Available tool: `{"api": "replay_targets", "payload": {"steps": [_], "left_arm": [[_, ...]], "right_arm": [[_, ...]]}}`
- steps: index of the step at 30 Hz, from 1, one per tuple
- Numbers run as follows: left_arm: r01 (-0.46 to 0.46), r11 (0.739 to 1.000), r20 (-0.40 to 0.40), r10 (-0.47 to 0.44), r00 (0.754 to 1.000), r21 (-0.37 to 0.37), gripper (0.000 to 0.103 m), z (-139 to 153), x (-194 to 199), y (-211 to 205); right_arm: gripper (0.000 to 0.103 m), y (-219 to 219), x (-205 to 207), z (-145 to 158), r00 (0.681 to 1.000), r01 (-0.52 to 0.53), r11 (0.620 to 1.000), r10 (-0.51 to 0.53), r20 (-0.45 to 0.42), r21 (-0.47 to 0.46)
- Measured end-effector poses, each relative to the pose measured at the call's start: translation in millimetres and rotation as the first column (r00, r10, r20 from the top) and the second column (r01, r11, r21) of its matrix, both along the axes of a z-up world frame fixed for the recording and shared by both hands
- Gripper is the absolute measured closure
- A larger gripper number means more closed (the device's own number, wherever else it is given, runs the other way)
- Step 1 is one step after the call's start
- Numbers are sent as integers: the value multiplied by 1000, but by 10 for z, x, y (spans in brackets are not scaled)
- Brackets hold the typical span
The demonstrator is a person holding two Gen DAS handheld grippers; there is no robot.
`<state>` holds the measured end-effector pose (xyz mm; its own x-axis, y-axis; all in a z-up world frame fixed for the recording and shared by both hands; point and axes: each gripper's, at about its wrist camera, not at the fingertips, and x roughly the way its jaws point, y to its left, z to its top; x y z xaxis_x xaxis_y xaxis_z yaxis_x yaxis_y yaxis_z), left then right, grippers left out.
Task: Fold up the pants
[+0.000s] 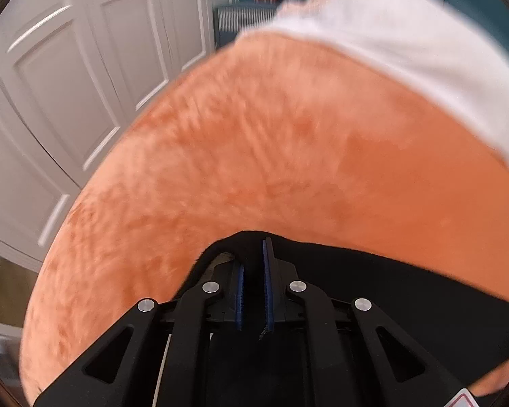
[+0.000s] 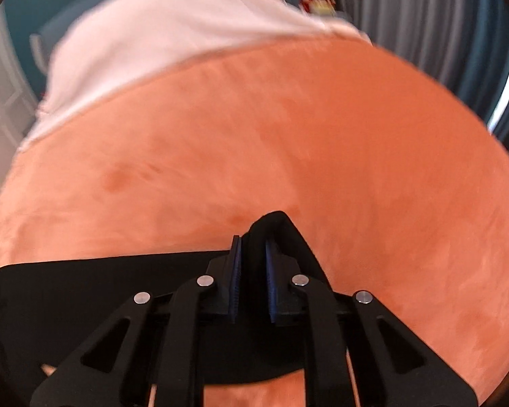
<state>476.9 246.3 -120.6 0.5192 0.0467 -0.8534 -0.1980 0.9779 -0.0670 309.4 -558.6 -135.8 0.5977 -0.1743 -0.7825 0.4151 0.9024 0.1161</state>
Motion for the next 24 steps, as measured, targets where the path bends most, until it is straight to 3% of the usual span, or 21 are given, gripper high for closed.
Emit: {"api": "replay_targets", "payload": {"steps": [2,6,10,14,20,22,24], "left_arm": [[20,998,49,-18,999,-60,96,316,-420,188],[72,993,117,-61,991,-95,96,710,-1164,413],[111,990,115,-101,988,-82,96,778,-1902,616],[114,993,3,-114,993,6,95,371,-2352,679],[70,995,-179,-57,982,67,91,-516,-2552,728],[36,998,-200,-24,980,53,86,-634,-2625,761],[-14,1000,-180,18,983,19,71,-562,-2686,827]], "right_arm": [[92,126,-308,360,995,-60,998,62,83,-19],[92,366,-1020,878,968,-171,979,189,165,-114],[91,423,-1635,980,959,-222,959,247,137,-175],[91,357,-2170,636,967,-240,960,249,47,-144],[90,305,-2528,-306,969,-213,973,200,-146,-84],[88,340,-2629,-515,967,-194,979,181,-176,-58],[83,344,-2725,-553,973,-170,984,160,-168,-47]]}}
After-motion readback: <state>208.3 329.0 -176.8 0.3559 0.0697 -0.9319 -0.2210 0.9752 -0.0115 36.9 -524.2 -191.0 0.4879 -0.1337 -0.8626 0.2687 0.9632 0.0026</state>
